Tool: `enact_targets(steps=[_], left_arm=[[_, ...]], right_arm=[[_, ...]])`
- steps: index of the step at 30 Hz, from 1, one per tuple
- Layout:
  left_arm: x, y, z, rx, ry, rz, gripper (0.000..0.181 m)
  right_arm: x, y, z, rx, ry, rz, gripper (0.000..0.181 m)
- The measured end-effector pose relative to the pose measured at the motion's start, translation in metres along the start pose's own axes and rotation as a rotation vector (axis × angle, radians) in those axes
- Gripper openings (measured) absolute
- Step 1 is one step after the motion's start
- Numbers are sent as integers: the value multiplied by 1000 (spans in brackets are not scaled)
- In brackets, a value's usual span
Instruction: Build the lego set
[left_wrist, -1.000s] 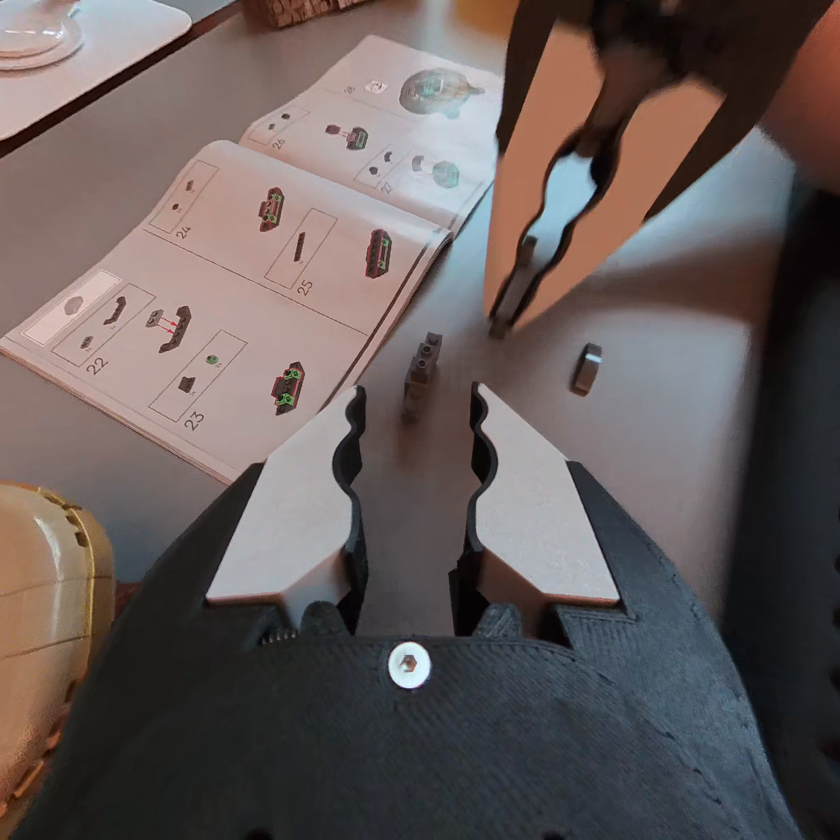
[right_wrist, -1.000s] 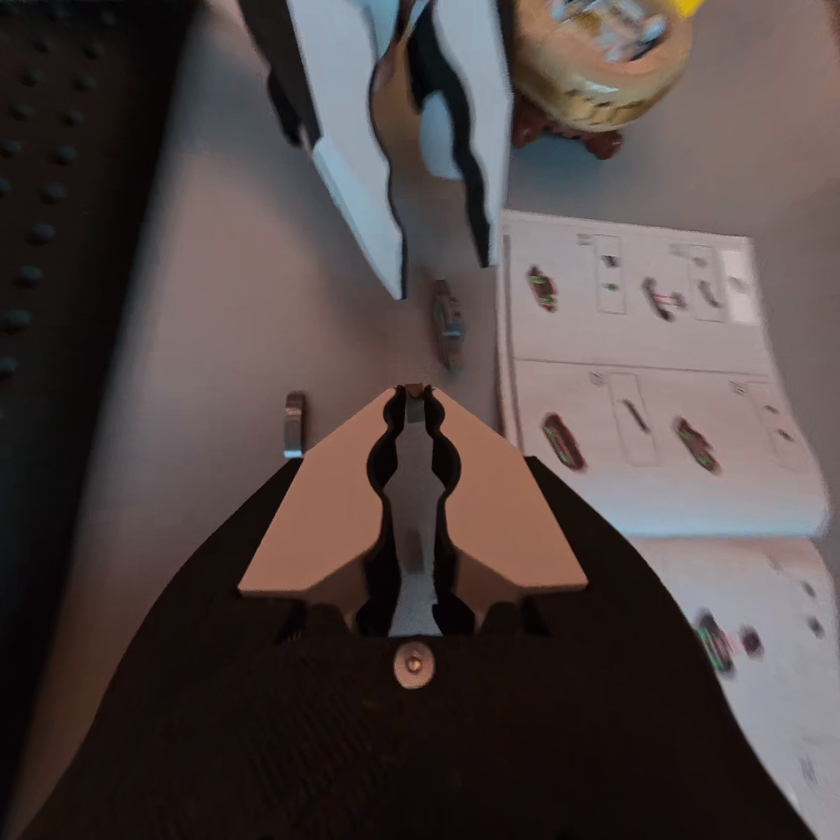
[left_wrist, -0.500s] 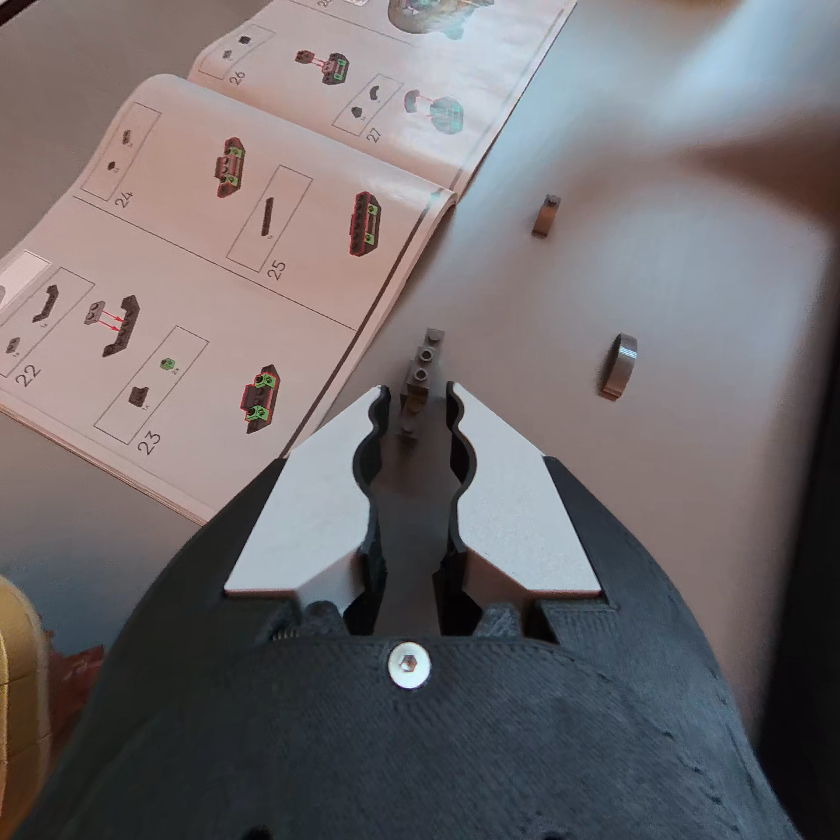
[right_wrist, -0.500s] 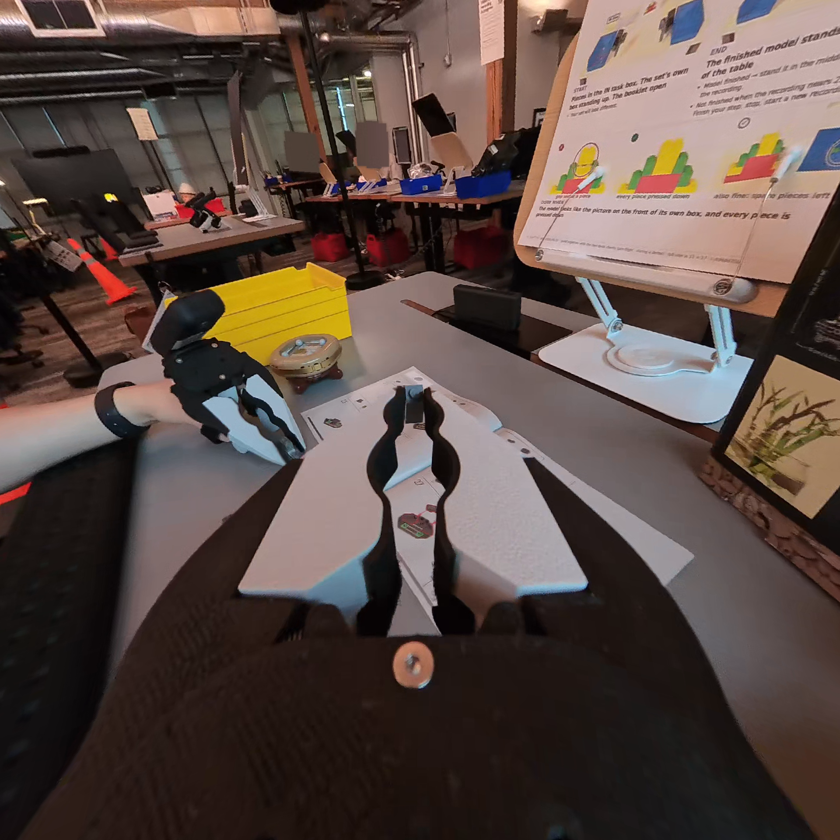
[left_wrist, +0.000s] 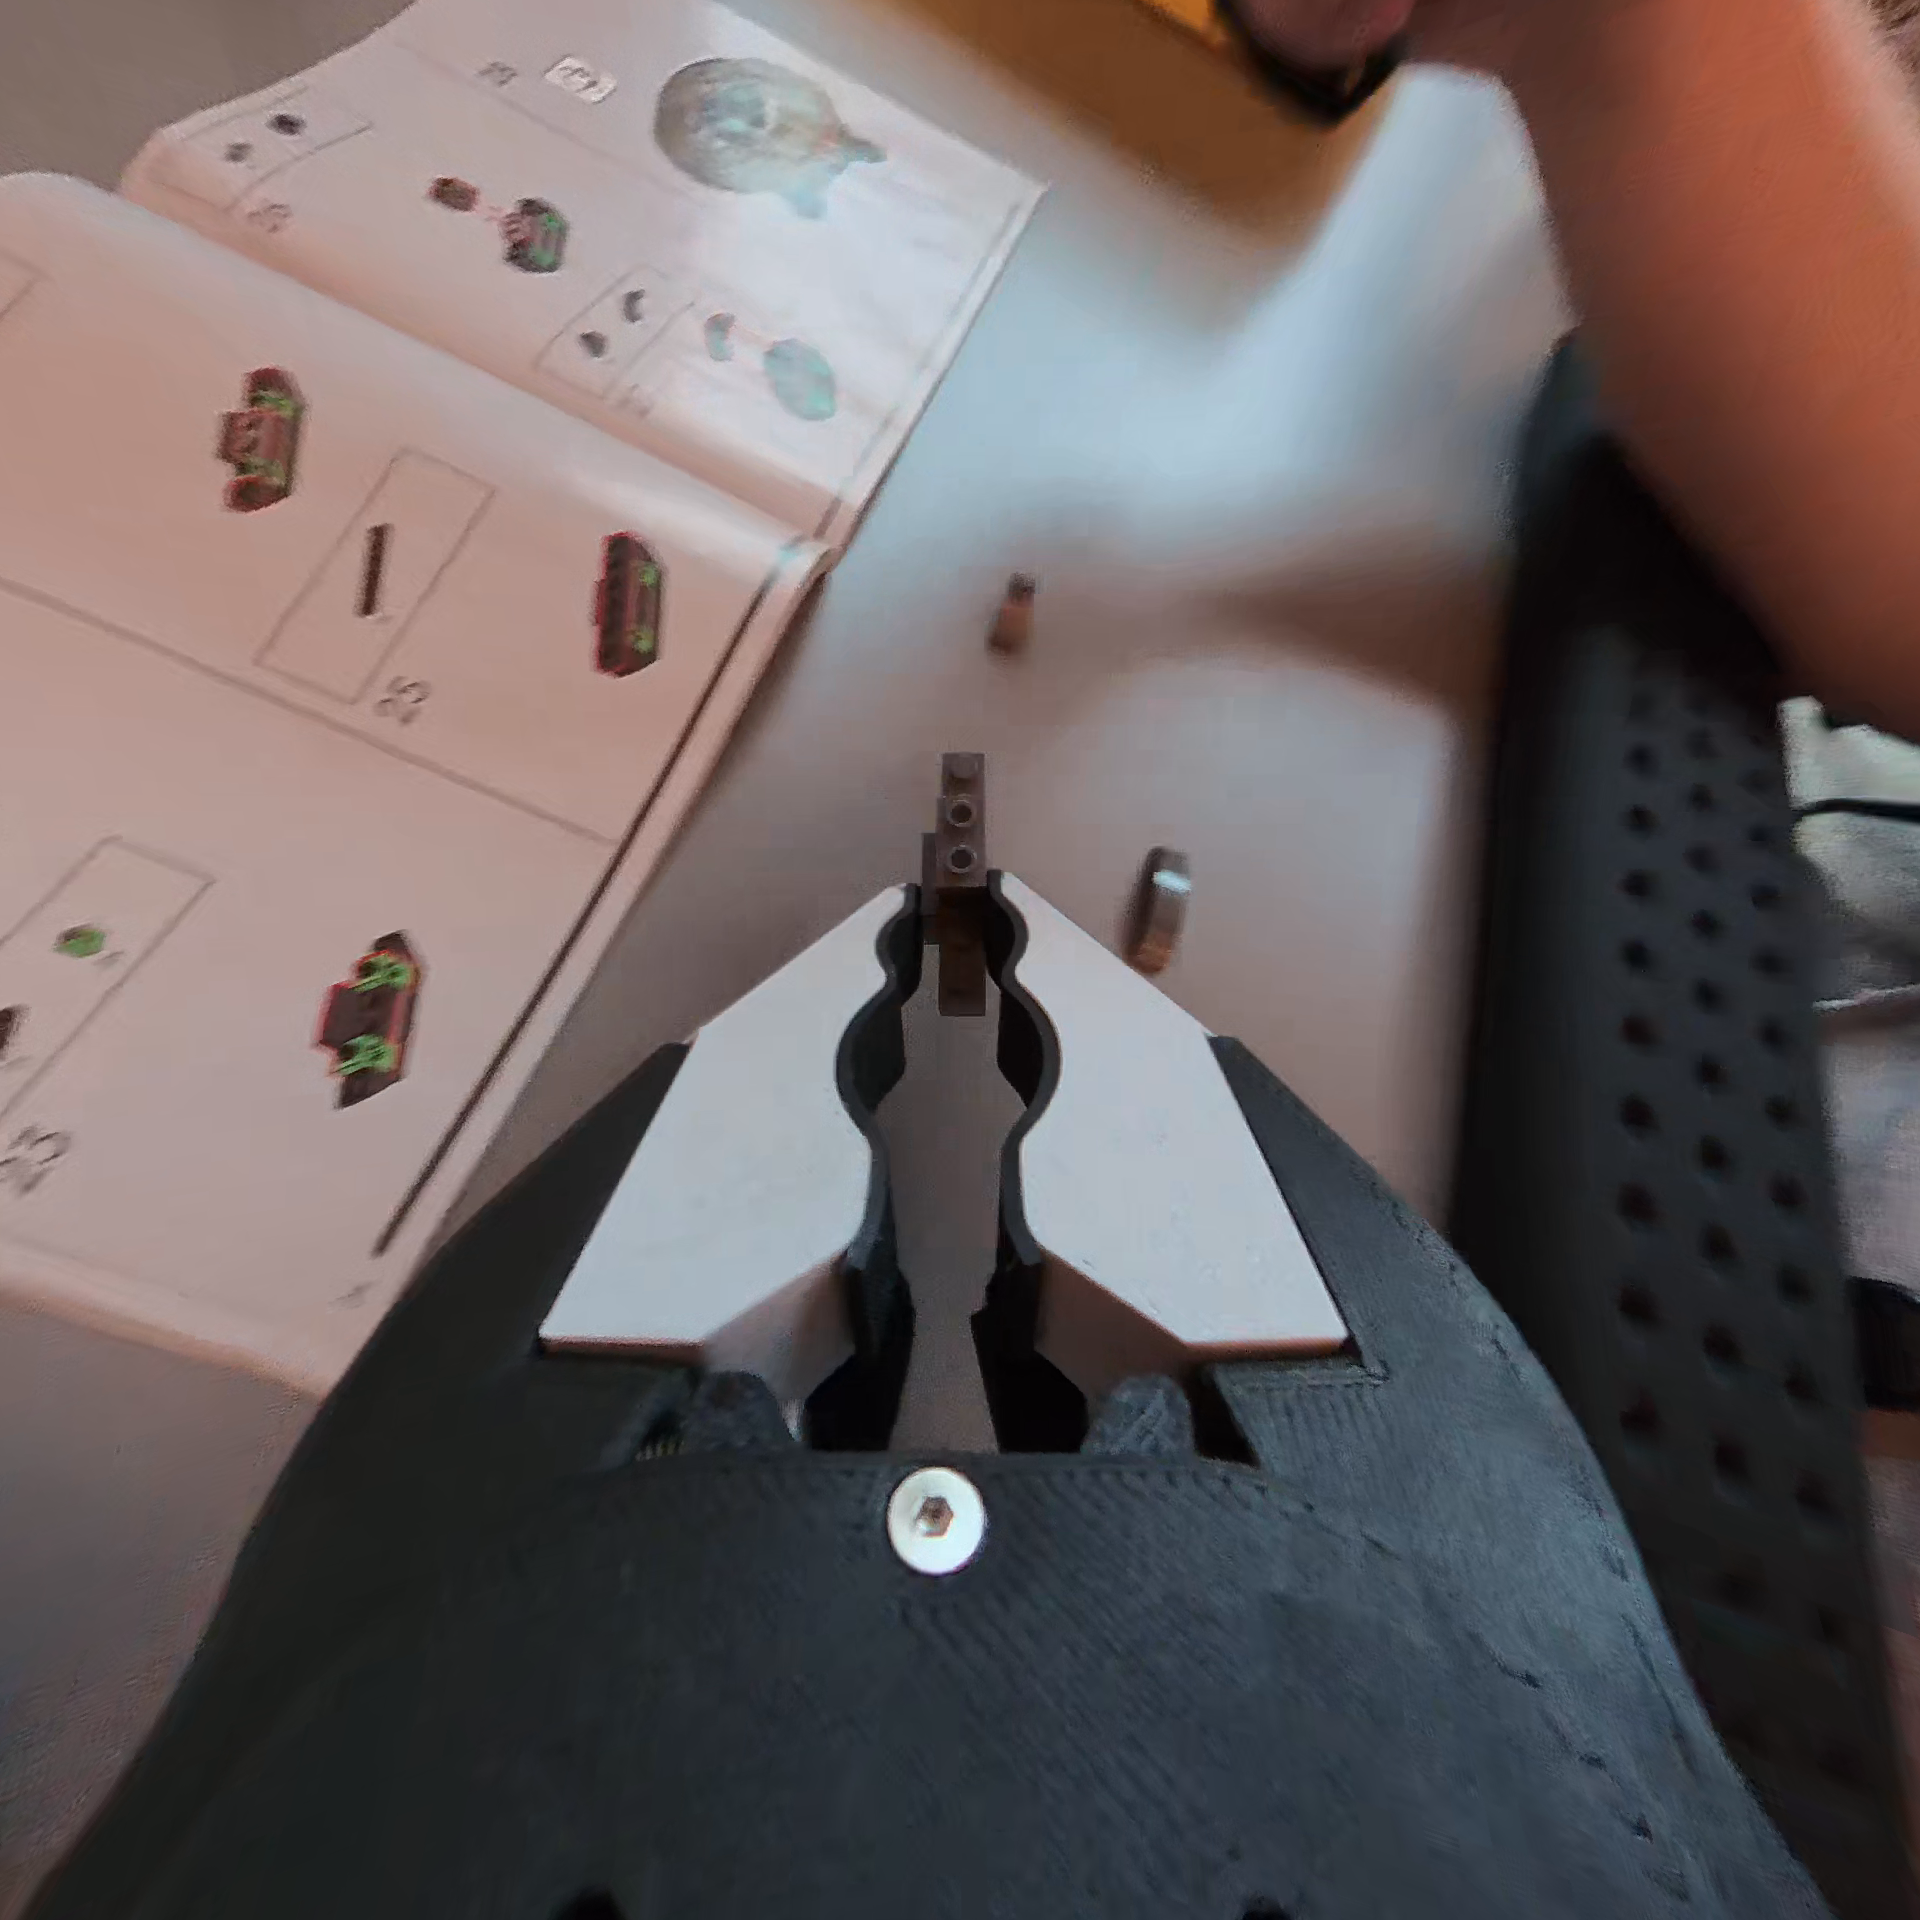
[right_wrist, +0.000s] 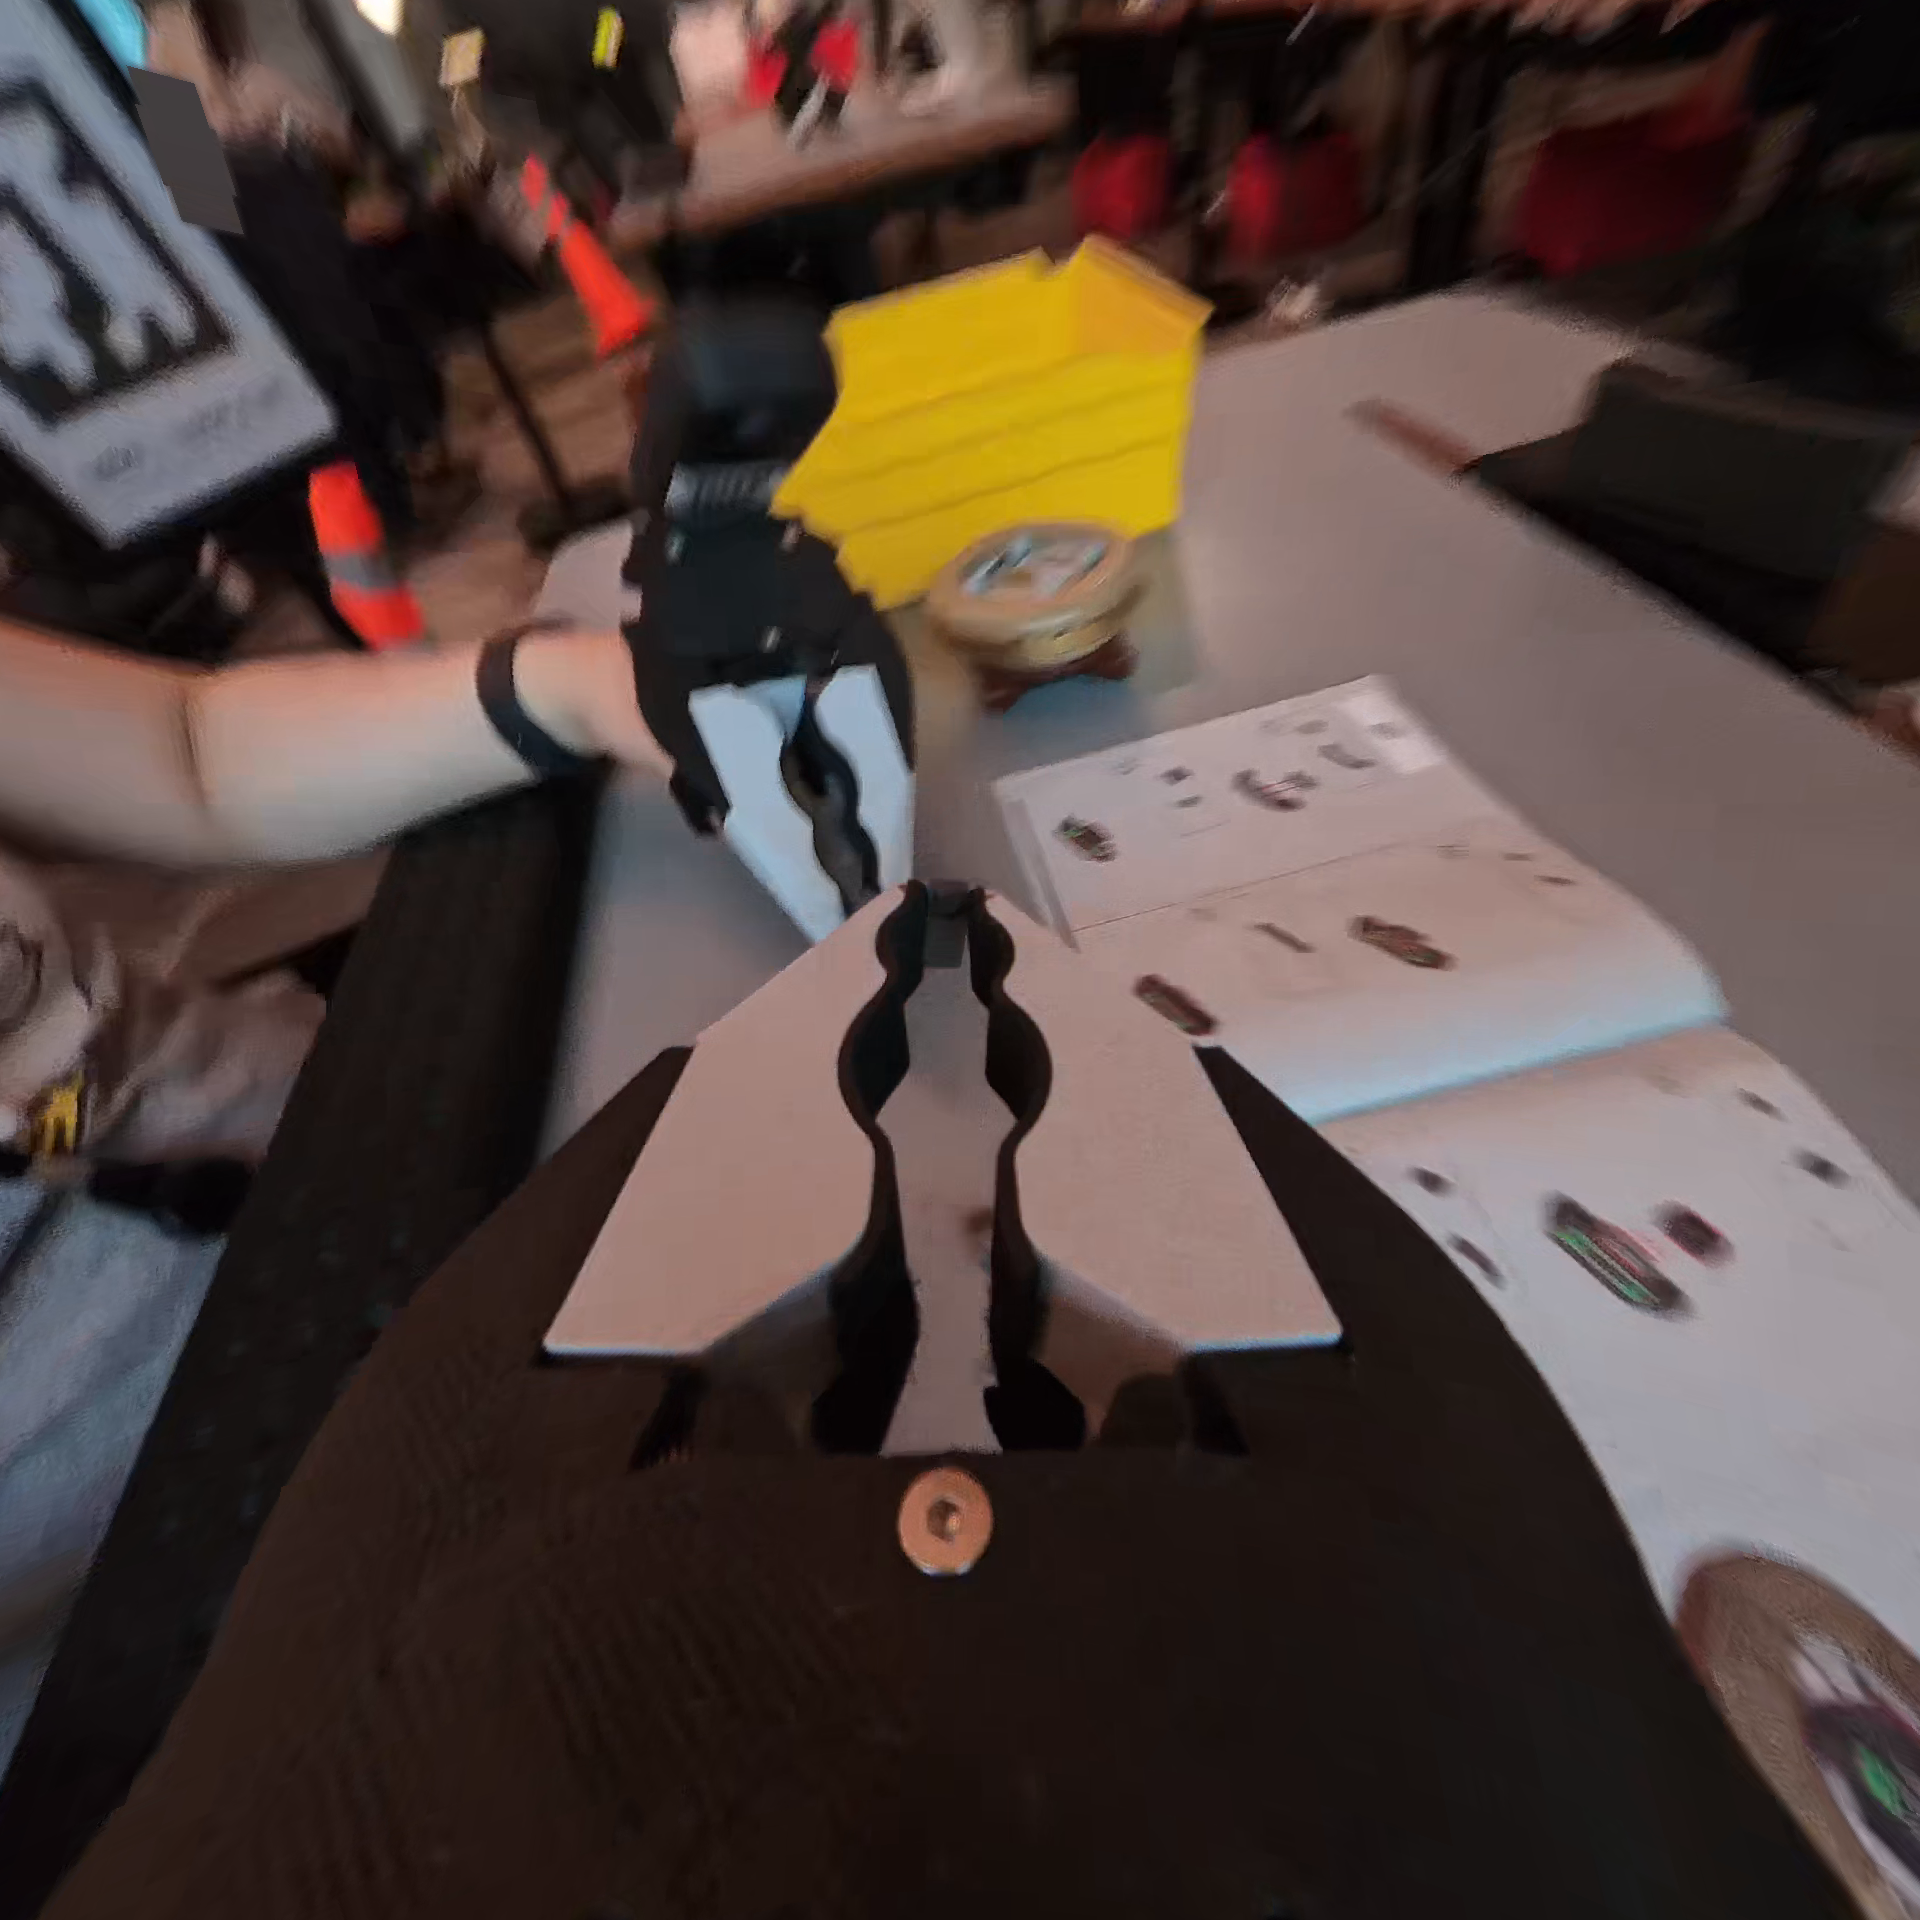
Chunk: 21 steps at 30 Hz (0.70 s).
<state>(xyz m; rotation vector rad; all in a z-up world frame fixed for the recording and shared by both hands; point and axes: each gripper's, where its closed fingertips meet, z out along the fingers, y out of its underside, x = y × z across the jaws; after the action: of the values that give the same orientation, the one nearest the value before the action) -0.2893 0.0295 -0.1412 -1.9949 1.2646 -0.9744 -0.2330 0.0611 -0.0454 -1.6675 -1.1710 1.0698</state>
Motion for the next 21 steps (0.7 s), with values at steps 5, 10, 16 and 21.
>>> enact_targets(steps=[5,10,16,21], left_arm=[[20,-4,-6,34,-11,55,9],[22,-4,-10,48,-30,55,9],[32,-6,-8,54,51,26,9],[36,-5,-7,44,53,52,9]], right_arm=[[-31,31,47,-229,-76,-123,7],[-43,42,61,-287,-107,-206,7],[-49,47,64,-328,-113,-264,7],[-51,50,65,-335,-134,-249,8]])
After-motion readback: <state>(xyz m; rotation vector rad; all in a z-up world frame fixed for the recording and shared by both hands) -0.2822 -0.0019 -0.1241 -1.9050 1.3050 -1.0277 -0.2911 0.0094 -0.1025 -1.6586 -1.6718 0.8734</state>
